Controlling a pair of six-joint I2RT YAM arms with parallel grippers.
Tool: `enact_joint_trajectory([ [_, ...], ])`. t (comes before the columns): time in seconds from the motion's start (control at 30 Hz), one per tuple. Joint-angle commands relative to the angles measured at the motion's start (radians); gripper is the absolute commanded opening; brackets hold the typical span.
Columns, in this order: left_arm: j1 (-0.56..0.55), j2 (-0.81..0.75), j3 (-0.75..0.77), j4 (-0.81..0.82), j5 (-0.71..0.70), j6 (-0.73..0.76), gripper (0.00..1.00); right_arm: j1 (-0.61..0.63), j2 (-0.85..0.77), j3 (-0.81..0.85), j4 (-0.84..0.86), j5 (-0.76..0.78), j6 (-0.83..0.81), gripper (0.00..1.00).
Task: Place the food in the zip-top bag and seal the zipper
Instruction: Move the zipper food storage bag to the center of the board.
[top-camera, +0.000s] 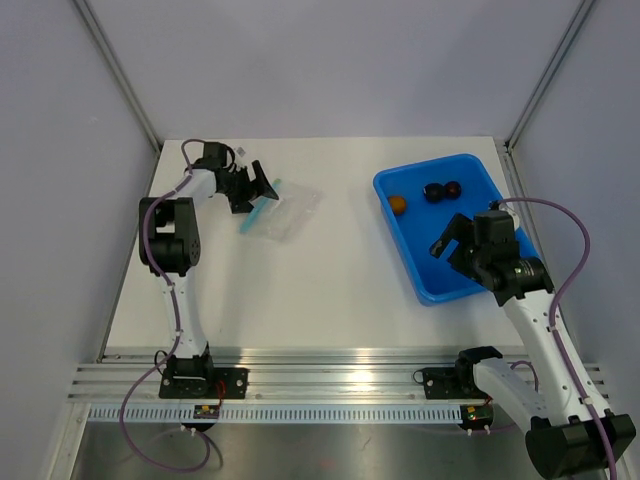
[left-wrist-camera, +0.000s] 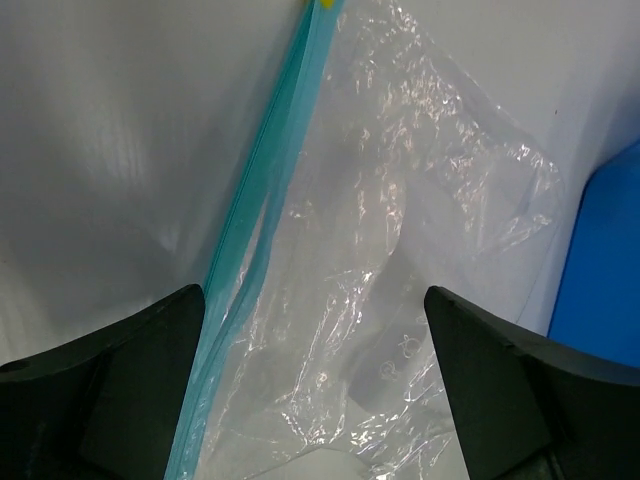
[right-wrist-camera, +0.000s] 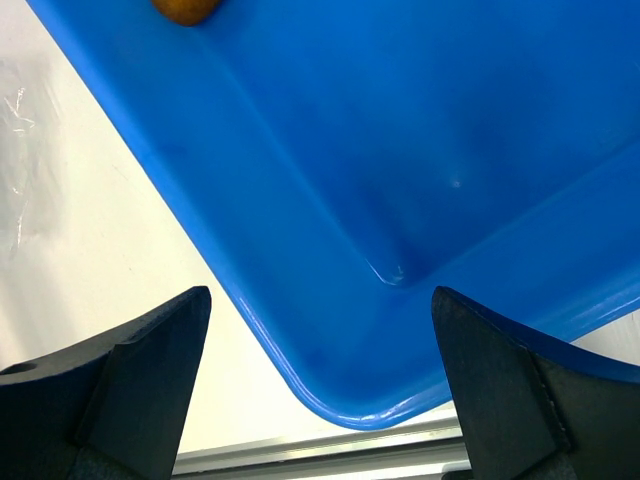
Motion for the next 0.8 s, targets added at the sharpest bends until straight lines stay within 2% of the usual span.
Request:
enact_joint_trajectory([
  [0.0,-0.006,-0.101,-0.099,0.100,0.114,-0.016,0.91,-0.001,0.020,0.003,0.017,-0.021,0.006,0.99],
  [0.1,-0.006,-0.150,-0.140,0.122,0.136,-0.025,0.83,-0.001,0.037,0.003,0.026,-0.025,0.004,0.99],
  [0.33,-0.026,-0.146,-0.151,0.128,0.191,-0.040,0.66,-0.001,0.034,-0.011,0.034,-0.030,0.009,0.99],
  [0.5,-0.060,-0.133,-0.157,0.114,0.192,-0.037,0.66,-0.001,0.020,-0.017,0.025,-0.027,0.012,1.00],
  [0.67,-0.089,-0.146,-0.194,0.140,0.215,-0.063,0.55,-0.001,0.011,-0.018,0.019,-0.024,0.012,1.00],
  [0.77,-0.117,-0.147,-0.197,0.133,0.206,-0.060,0.52,0.000,0.012,-0.017,0.019,-0.030,0.010,1.00],
])
